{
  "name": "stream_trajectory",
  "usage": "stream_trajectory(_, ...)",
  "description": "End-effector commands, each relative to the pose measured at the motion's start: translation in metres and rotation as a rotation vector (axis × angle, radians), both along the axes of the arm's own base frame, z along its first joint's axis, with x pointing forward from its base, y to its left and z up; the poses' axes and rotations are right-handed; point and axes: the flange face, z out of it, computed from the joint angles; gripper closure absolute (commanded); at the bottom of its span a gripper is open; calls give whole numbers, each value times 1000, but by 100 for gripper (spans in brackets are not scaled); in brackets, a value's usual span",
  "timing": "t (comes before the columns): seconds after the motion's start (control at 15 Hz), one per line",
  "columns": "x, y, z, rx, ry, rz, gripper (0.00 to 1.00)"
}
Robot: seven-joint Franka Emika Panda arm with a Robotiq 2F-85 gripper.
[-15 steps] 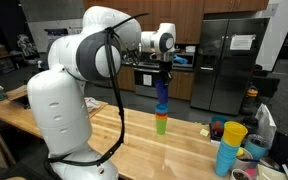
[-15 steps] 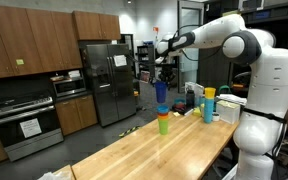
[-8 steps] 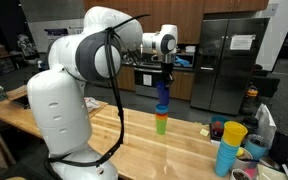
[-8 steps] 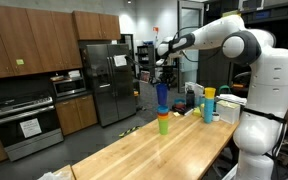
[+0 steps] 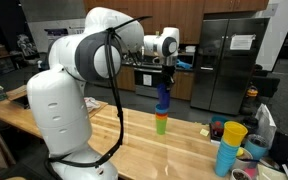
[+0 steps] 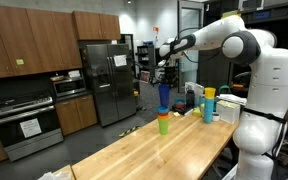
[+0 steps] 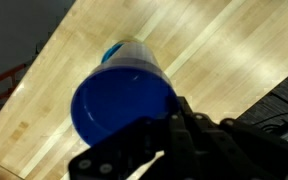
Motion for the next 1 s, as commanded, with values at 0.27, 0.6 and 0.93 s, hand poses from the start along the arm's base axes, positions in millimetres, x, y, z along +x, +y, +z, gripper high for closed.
stream_trajectory(0.27, -14, -5, -7, -1, 13, 25, 99)
stream_trajectory(0.6, -19, -4, -14, -3, 23, 28, 99)
stream_trajectory(0.93, -18, 8, -12, -5, 21, 39, 99)
